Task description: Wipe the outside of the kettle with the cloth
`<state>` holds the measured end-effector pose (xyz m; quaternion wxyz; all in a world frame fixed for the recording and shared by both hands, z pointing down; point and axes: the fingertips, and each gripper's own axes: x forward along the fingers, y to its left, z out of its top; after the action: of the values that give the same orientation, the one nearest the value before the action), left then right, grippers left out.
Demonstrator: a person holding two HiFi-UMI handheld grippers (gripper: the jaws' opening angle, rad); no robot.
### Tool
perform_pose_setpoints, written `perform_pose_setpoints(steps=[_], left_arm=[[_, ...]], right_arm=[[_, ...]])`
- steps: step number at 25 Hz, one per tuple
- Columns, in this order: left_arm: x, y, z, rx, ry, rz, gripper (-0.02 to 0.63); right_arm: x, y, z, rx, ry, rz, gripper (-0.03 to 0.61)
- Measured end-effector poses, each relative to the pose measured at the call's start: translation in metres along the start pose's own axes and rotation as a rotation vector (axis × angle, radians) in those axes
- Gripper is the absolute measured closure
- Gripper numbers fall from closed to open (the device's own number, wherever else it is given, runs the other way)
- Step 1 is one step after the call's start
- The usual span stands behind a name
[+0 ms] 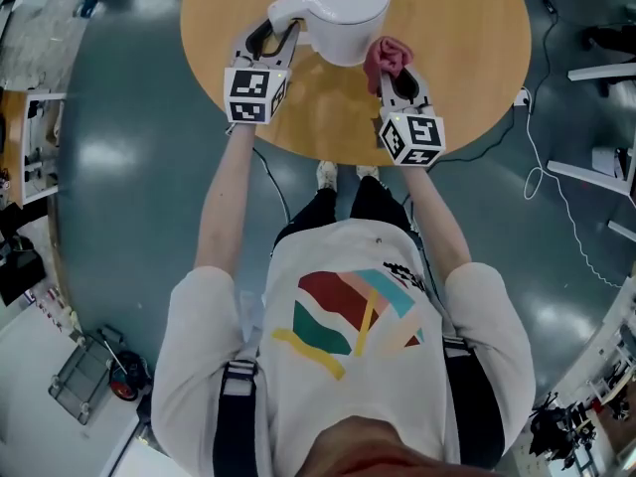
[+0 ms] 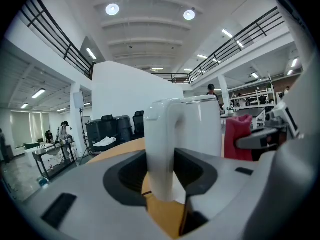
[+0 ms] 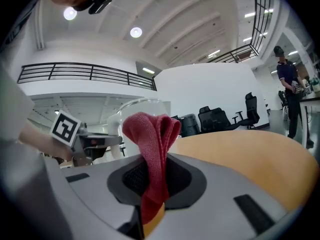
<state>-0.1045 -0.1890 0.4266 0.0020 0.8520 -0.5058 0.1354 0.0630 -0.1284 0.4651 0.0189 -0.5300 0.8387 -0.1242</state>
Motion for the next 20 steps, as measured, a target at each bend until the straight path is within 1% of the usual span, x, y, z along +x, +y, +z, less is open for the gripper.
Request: perform_pose_setpoints(steps=[3, 5, 8, 10, 13, 17, 20], left_arm=[[-0.001, 0.001, 0.000, 0.006, -0.016, -0.003, 0.415], [-0.002, 0.002, 0.000, 0.012, -0.023, -0.009, 0.415], [-0.003, -0.001, -0.001, 0.012, -0.033, -0.024, 0.416], [-0.003, -0.002, -0.002, 0.010, -0.042, -0.031, 0.415], [-0.001, -0.003, -0.004, 0.011, -0.050, -0.039, 0.414], [0.007, -0.016, -0.004, 0.012, -0.058, -0.045, 0.414], [0.002, -0.006, -0.003, 0.012, -0.065, -0.048, 0.415]], right_arm=[[0.004, 0.034, -0.033, -0.003, 0.025, 0.044, 0.534], [0.016, 0.056, -0.048, -0.022, 0.035, 0.077, 0.534], [0.035, 0.081, -0.064, -0.063, 0.039, 0.106, 0.534], [0.050, 0.092, -0.070, -0.085, 0.033, 0.108, 0.534], [0.071, 0.098, -0.075, -0.113, 0.027, 0.088, 0.534], [0.080, 0.081, -0.079, -0.137, 0.025, 0.052, 0.534], [0.086, 0.090, -0.080, -0.153, 0.023, 0.045, 0.534]])
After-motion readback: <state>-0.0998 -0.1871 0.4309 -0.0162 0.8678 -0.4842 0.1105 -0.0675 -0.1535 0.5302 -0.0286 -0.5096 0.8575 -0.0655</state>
